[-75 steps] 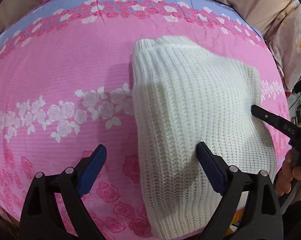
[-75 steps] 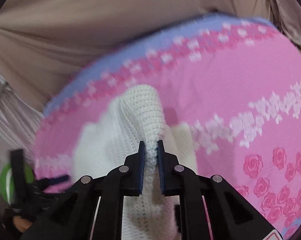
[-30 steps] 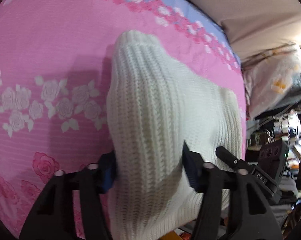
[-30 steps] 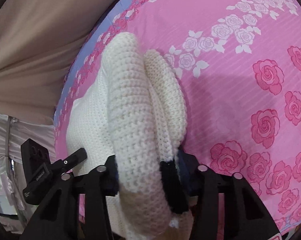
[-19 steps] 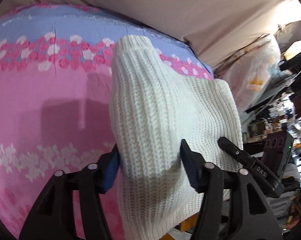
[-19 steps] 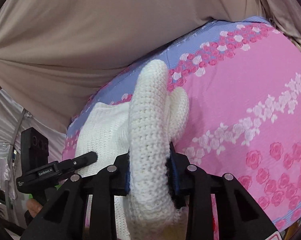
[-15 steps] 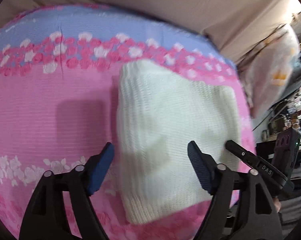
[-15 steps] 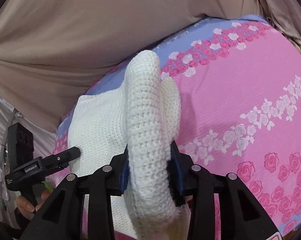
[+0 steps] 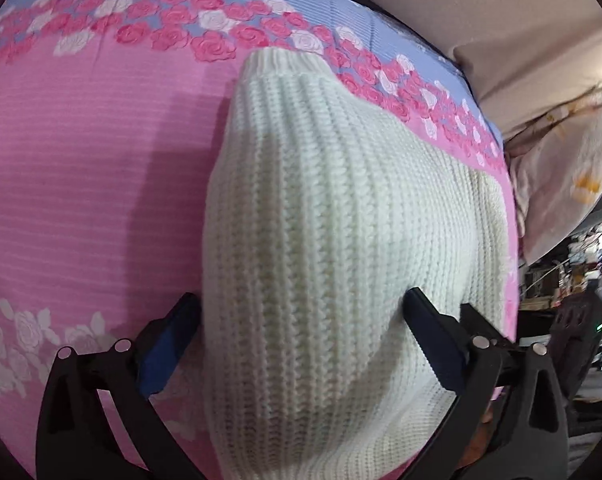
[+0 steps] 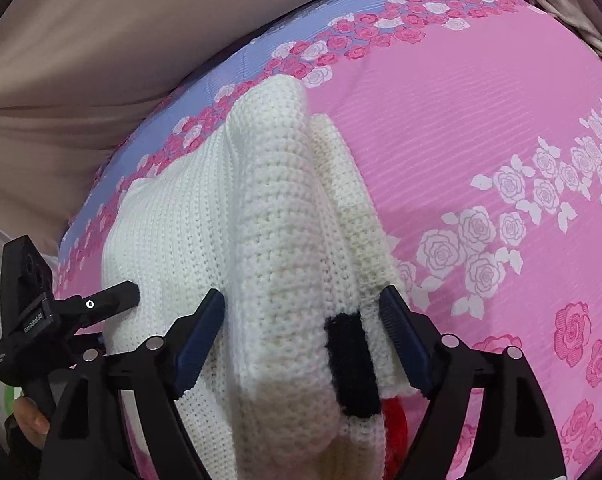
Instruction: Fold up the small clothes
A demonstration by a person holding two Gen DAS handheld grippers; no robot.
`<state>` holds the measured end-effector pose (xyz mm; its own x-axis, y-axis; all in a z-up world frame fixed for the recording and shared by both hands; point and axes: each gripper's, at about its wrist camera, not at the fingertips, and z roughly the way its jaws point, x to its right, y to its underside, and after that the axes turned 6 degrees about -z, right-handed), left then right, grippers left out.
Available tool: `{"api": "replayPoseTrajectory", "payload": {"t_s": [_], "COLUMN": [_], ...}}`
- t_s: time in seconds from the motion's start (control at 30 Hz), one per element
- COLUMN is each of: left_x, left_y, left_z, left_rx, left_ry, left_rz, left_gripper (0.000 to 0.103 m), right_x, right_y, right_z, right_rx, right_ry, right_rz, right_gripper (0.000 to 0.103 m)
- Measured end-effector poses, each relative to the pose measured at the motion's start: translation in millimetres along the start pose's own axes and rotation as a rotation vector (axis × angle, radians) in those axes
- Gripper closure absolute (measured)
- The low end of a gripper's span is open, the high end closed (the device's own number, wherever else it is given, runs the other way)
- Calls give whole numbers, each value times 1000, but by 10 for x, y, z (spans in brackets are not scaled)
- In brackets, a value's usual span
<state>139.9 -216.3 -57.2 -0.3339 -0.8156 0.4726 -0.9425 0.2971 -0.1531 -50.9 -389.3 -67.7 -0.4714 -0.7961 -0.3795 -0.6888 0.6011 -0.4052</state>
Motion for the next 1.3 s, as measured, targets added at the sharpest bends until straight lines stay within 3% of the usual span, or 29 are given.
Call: {"api": "replayPoseTrajectory", "payload": {"t_s": [0.1, 0.2, 0.33, 0.37, 0.43, 0.47, 0.53, 0.63, 0.73, 0.87, 0.97, 1.07, 1.17, 1.3], "left_x": [16, -11, 9, 44, 115, 148, 240, 477, 823, 1164, 1250, 1186, 1003, 580], "left_y": [1, 15, 18, 7, 1, -8, -26, -18, 25, 70, 70, 26, -17, -248], "left_z": [-20, -5, 13, 23, -44, -93, -277, -662, -1267, -2295, -2964, -3729, -4211, -4465], "left_rx": [-14, -11, 0, -9, -18, -24, -40, -33, 27, 163, 264, 383, 453, 502], "left_ry": [5, -1, -4, 12, 10, 14, 42, 66, 60, 112, 158, 220, 245, 215], "left_rz": [-19, -27, -18, -5, 15, 28, 57, 138, 275, 423, 476, 492, 480, 420], "left_gripper": [5, 5, 5, 13, 30, 45, 54, 56, 56, 56, 55, 53, 51, 47], "right_x": [10, 63, 254, 266, 244, 250, 208, -11, -344, -780, -1110, -1489, -1870, -2436], "right_y": [-99, -190, -189, -170, -182, -193, -222, -252, -263, -289, -359, -494, -567, -714], "right_z": [-22, -149, 166, 158, 174, 186, 95, -217, -677, -1401, -2055, -2648, -3028, -3145], "right_rx": [-3, 54, -68, -33, -30, -44, -36, 9, 71, 187, 322, 463, 549, 590], "right_ry": [31, 36, -43, -59, -87, -133, -142, -164, -160, -153, -190, -260, -327, -407], "right_rz": [14, 33, 92, 97, 80, 102, 122, 89, 37, -43, -102, -159, -218, -285], "right_gripper": [22, 20, 18, 22, 58, 62, 67, 70, 70, 70, 70, 69, 68, 66]}}
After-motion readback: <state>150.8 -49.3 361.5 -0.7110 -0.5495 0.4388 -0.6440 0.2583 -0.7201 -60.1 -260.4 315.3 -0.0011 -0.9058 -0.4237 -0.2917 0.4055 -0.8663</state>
